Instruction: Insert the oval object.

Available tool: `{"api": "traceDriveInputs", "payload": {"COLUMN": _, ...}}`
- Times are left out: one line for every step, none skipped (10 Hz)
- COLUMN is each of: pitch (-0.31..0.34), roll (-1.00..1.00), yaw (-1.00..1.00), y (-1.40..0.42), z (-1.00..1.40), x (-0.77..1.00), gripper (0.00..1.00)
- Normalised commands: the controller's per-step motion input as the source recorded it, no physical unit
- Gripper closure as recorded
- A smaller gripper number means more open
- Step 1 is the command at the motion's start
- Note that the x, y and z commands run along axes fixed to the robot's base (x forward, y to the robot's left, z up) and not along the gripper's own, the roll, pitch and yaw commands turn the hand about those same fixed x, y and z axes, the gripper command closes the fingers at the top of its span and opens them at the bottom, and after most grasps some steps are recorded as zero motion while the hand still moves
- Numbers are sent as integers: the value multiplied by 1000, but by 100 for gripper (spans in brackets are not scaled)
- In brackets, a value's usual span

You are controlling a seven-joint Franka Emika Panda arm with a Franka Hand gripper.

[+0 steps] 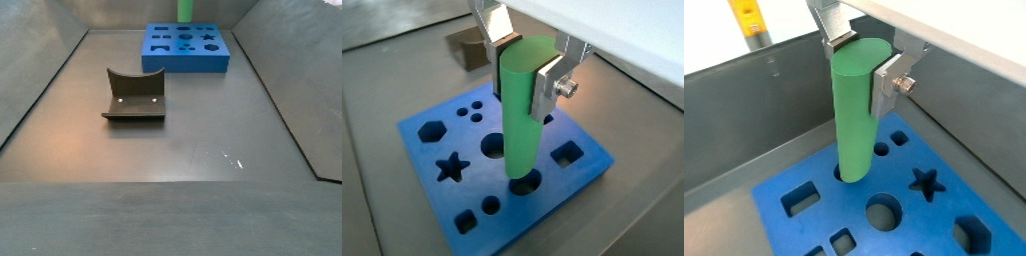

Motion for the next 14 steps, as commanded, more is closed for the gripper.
{"api": "traceDriveInputs", "payload": {"pitch": 117, "roll": 109, "yaw": -803, "y": -306, "z": -266, "x": -37, "gripper": 100}}
{"api": "traceDriveInputs", "payload": {"pitch": 76, "roll": 0, "yaw": -769, "y": -411, "z": -166, "x": 0, "gripper": 100}}
{"api": "traceDriveInputs", "payload": {"pitch": 80, "roll": 0, "yaw": -703, "y": -389, "z": -171, "x": 17, "gripper": 100}}
{"api": "traceDriveInputs", "payload": {"pitch": 50, "roll": 0, "yaw": -520, "y": -171, "z": -169, "x": 23, "gripper": 100}}
{"api": "traceDriveInputs", "payload": {"pitch": 44, "roll": 24, "yaw": -229, "y": 0, "z": -137, "x": 3, "gripper": 100}}
{"api": "traceDriveInputs", "payload": {"pitch": 106, "roll": 79, "yaw": -177, "y": 0, "z": -189, "x": 137, "gripper": 100}}
{"api": "traceDriveInputs", "payload": {"pitch": 129, "roll": 54, "yaw": -51, "y": 0, "z": -217, "x": 80, "gripper": 100}}
{"api": "traceDriveInputs", "payload": {"pitch": 109, "roll": 40, "yaw": -74, "y": 0, "z": -180, "x": 111, "gripper": 100}}
{"api": "traceDriveInputs", "payload": {"pitch": 84, "roll": 10, "yaw": -97, "y": 0, "z": -206, "x": 89, "gripper": 100}}
{"api": "traceDriveInputs", "payload": {"pitch": 57, "roll": 0, "yaw": -86, "y": -20, "z": -223, "x": 57, "gripper": 100}}
{"api": "traceDriveInputs", "payload": {"pitch": 53, "roll": 0, "yaw": -114, "y": -29, "z": -209, "x": 63, "gripper": 100}}
{"api": "traceDriveInputs", "payload": {"pitch": 87, "roll": 0, "yaw": -169, "y": 0, "z": -246, "x": 189, "gripper": 100}}
{"api": "traceDriveInputs", "payload": {"pitch": 131, "roll": 13, "yaw": -223, "y": 0, "z": -260, "x": 326, "gripper": 100}}
{"api": "traceDriveInputs", "payload": {"pitch": 133, "roll": 11, "yaw": -197, "y": 0, "z": -220, "x": 263, "gripper": 100}}
